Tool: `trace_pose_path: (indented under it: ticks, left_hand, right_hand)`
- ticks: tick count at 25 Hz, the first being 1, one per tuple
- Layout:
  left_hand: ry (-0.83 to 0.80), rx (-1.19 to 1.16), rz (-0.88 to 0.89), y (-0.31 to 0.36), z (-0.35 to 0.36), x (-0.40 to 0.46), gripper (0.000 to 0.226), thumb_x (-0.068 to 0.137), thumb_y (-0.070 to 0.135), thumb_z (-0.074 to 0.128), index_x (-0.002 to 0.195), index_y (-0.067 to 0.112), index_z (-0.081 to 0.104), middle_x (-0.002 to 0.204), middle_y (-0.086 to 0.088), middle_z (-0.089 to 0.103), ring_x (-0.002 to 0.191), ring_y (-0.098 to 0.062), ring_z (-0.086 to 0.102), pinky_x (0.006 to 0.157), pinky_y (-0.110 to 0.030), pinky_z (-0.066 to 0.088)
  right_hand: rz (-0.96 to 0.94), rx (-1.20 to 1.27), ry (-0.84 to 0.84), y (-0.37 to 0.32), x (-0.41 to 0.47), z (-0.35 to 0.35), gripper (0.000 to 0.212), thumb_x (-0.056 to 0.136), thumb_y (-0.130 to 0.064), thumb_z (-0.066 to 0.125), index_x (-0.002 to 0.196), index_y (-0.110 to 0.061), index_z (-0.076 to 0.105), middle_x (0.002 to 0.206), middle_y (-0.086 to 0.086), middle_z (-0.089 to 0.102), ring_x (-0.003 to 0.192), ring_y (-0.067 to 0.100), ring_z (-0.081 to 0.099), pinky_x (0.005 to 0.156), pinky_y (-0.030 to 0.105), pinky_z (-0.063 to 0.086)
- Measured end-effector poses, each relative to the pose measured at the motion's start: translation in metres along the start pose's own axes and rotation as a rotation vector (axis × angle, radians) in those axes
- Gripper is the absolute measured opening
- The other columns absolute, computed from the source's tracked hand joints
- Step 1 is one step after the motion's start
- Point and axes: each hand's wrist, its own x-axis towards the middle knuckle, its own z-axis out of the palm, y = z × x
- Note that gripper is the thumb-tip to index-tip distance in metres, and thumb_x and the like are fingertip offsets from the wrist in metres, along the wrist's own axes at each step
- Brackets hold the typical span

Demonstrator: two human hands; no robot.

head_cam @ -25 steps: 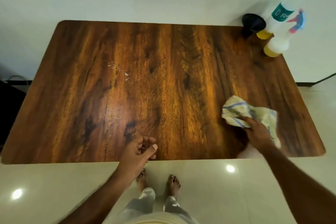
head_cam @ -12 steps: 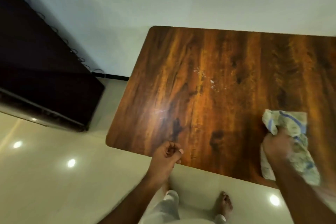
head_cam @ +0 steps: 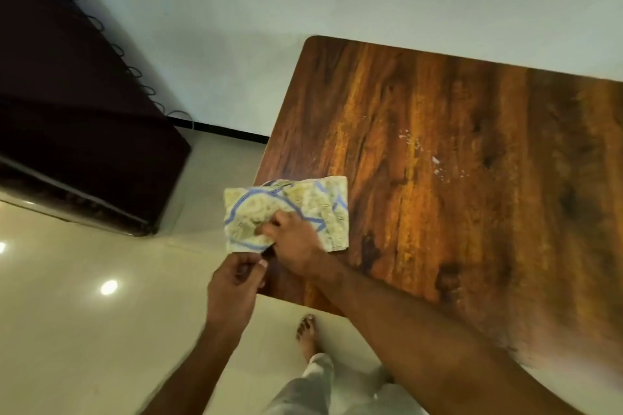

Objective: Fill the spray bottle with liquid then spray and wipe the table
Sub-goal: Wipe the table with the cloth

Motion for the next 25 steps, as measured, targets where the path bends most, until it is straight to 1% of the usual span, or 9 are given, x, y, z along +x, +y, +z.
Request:
trace_pose_path:
  ticks: [4, 6, 8, 11, 15, 18, 21, 23, 25]
  left_hand:
    - [-0.12, -0.027, 0.026, 0.012, 0.018, -0.015, 0.007, 0.086, 0.012, 0.074, 0.088, 0.018, 0.07, 0.08, -0.004, 0.073, 0.073, -0.024, 0.072, 0.066, -0.032, 0.057]
    - [-0.272, -0.017, 0.022, 0.023, 0.037, -0.022, 0.01, 0.086, 0.009, 0.075, 0.088, 0.018, 0.071, 0.078, -0.002, 0.073, 0.079, -0.025, 0.071, 0.067, -0.028, 0.059]
    - [-0.388, 0.087, 0.048, 0.034, 0.06, -0.024, 0.013, 0.085, 0.013, 0.076, 0.089, 0.024, 0.071, 0.081, 0.006, 0.074, 0.081, -0.019, 0.071, 0.074, -0.032, 0.06]
    - [-0.502, 0.243, 0.156, 0.057, 0.096, -0.022, 0.012, 0.084, 0.023, 0.077, 0.091, 0.031, 0.07, 0.086, 0.02, 0.072, 0.08, -0.005, 0.069, 0.078, -0.031, 0.057]
    - [-0.528, 0.317, 0.256, 0.09, 0.147, -0.022, 0.013, 0.086, 0.025, 0.074, 0.093, 0.033, 0.068, 0.085, 0.012, 0.071, 0.083, 0.008, 0.063, 0.07, -0.012, 0.05]
    - [-0.536, 0.453, 0.339, 0.097, 0.173, -0.02, 0.015, 0.088, 0.035, 0.071, 0.101, 0.038, 0.064, 0.098, 0.019, 0.067, 0.087, 0.007, 0.062, 0.07, -0.01, 0.047]
    - [-0.529, 0.7, 0.408, 0.089, 0.187, -0.015, 0.035, 0.09, 0.047, 0.063, 0.123, 0.04, 0.056, 0.128, 0.019, 0.053, 0.115, -0.002, 0.055, 0.094, -0.021, 0.048]
    - [-0.492, 0.994, 0.454, 0.08, 0.189, -0.009, 0.056, 0.091, 0.053, 0.057, 0.143, 0.037, 0.043, 0.153, 0.009, 0.036, 0.14, -0.013, 0.038, 0.114, -0.035, 0.038]
    - [-0.516, 1.138, 0.442, 0.077, 0.189, -0.006, 0.068, 0.091, 0.053, 0.055, 0.151, 0.035, 0.029, 0.164, 0.003, 0.016, 0.152, -0.02, 0.017, 0.12, -0.045, 0.027]
  right_hand:
    - [-0.407, -0.216, -0.103, 0.058, -0.029, -0.022, 0.038, 0.09, -0.011, 0.052, 0.122, -0.028, 0.063, 0.113, 0.007, 0.054, 0.096, 0.028, 0.048, 0.075, 0.04, 0.046]
    - [-0.423, -0.306, -0.095, 0.102, -0.046, -0.044, 0.038, 0.091, -0.012, 0.054, 0.123, -0.03, 0.063, 0.117, 0.005, 0.056, 0.098, 0.027, 0.048, 0.08, 0.039, 0.043]
    - [-0.337, -0.288, -0.059, 0.154, -0.063, -0.07, 0.038, 0.09, -0.015, 0.056, 0.123, -0.032, 0.062, 0.12, 0.003, 0.057, 0.103, 0.026, 0.05, 0.085, 0.038, 0.043]
    - [-0.078, -0.28, 0.016, 0.236, -0.096, -0.116, 0.039, 0.087, -0.012, 0.056, 0.122, -0.027, 0.065, 0.121, 0.006, 0.062, 0.105, 0.029, 0.056, 0.092, 0.038, 0.044]
    - [0.458, -0.176, 0.138, 0.364, -0.173, -0.171, 0.046, 0.09, -0.009, 0.048, 0.131, -0.026, 0.058, 0.131, 0.009, 0.055, 0.116, 0.033, 0.053, 0.105, 0.038, 0.035]
    - [0.868, -0.131, 0.285, 0.442, -0.252, -0.18, 0.051, 0.088, -0.009, 0.048, 0.136, -0.026, 0.052, 0.126, 0.018, 0.055, 0.111, 0.041, 0.055, 0.098, 0.049, 0.045]
    - [1.258, -0.023, 0.442, 0.465, -0.293, -0.174, 0.045, 0.092, -0.016, 0.051, 0.137, -0.013, 0.049, 0.126, 0.028, 0.054, 0.112, 0.049, 0.053, 0.096, 0.054, 0.043]
    - [1.408, 0.119, 0.525, 0.451, -0.275, -0.182, 0.046, 0.095, -0.021, 0.051, 0.138, -0.007, 0.045, 0.132, 0.028, 0.05, 0.12, 0.048, 0.048, 0.1, 0.054, 0.038]
    - [1.45, 0.256, 0.564, 0.425, -0.234, -0.194, 0.048, 0.098, -0.019, 0.05, 0.142, -0.005, 0.038, 0.142, 0.024, 0.043, 0.128, 0.044, 0.042, 0.105, 0.051, 0.035]
